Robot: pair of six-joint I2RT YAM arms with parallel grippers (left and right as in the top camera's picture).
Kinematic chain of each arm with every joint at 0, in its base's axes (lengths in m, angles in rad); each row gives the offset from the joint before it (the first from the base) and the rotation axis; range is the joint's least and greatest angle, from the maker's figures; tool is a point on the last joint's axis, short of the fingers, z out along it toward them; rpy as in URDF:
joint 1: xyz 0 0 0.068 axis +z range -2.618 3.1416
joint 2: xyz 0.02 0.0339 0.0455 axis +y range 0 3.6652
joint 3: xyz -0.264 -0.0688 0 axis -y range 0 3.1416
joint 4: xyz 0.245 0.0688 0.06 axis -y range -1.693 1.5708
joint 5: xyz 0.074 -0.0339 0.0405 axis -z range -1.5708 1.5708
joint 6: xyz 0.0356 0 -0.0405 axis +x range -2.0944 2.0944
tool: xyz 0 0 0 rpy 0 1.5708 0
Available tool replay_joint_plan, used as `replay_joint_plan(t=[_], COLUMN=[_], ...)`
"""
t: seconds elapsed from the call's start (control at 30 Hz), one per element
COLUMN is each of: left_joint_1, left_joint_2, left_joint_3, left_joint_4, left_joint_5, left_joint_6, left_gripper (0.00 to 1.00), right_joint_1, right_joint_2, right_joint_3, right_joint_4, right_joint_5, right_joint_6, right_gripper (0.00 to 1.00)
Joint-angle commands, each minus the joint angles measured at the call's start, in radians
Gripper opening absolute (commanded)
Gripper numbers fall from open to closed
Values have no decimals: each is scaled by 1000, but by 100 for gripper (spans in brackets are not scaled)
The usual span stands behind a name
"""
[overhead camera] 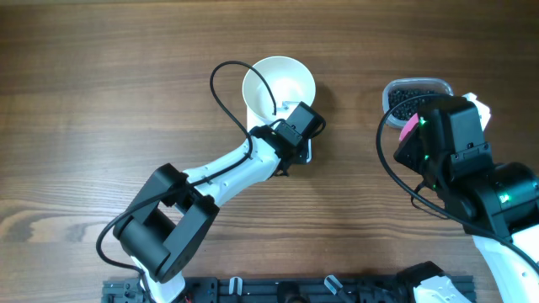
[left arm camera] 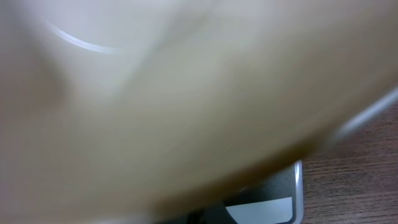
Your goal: Scoop item into bowl and weigh 150g on scale
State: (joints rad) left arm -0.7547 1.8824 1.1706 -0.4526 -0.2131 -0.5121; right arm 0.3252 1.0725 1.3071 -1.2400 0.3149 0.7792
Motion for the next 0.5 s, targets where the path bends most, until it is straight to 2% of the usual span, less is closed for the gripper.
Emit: replay_joint_plan(t=[0.0, 0.47], left_joint_1=[0, 0], left_joint_2=[26, 32], left_joint_3=[11, 11], left_joint_4=[8, 9], left_joint_5=[-24, -24], left_joint_6=[11, 11], left_gripper=[4, 4], right_joint_1=[-5, -5], right_joint_2=[1, 1], right_joint_3=[22, 22], right_joint_4=[6, 10], right_joint_5=[-2, -2], right_joint_6=[-20, -20], right_gripper=[4, 4])
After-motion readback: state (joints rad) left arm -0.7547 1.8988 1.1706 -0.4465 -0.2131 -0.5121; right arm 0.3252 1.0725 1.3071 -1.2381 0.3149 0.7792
